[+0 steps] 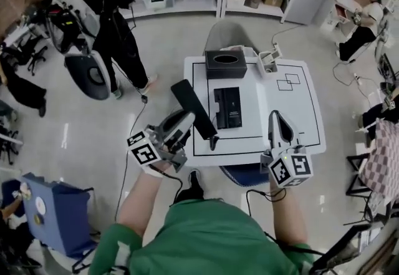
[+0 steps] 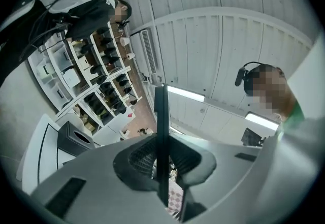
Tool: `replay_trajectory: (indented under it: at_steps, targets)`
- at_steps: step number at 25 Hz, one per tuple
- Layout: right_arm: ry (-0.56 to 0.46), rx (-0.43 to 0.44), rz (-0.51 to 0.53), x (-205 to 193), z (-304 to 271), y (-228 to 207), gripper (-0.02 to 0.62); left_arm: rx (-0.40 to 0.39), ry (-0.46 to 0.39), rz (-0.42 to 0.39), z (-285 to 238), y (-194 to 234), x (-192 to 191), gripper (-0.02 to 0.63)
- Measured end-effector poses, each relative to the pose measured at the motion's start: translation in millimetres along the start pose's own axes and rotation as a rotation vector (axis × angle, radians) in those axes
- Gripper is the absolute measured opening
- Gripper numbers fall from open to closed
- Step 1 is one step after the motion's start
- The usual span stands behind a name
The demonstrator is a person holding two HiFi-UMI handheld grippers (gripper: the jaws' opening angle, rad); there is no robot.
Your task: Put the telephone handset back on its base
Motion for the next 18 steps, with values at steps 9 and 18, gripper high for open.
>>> replay_trajectory:
  at_steps: [9,18]
  targets:
    - [0.06,-0.077,0.003,-16,-38,-3,0.021,-0.01,0.145,0.122,-24,82,-11,0.08]
    - [0.147,-0.068,-0.046,-58,-53,-22,0.021,0.036,0.316,0.212,-42,152,-69,0.08]
Point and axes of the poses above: the fingertips, and each gripper's own axes: z backward along the fingers, y to its left, x out of its top, the point moved 1 cm from there along z, backward along the fingers, and after that the axes turned 6 degrees about z, right-handed, at the moved point
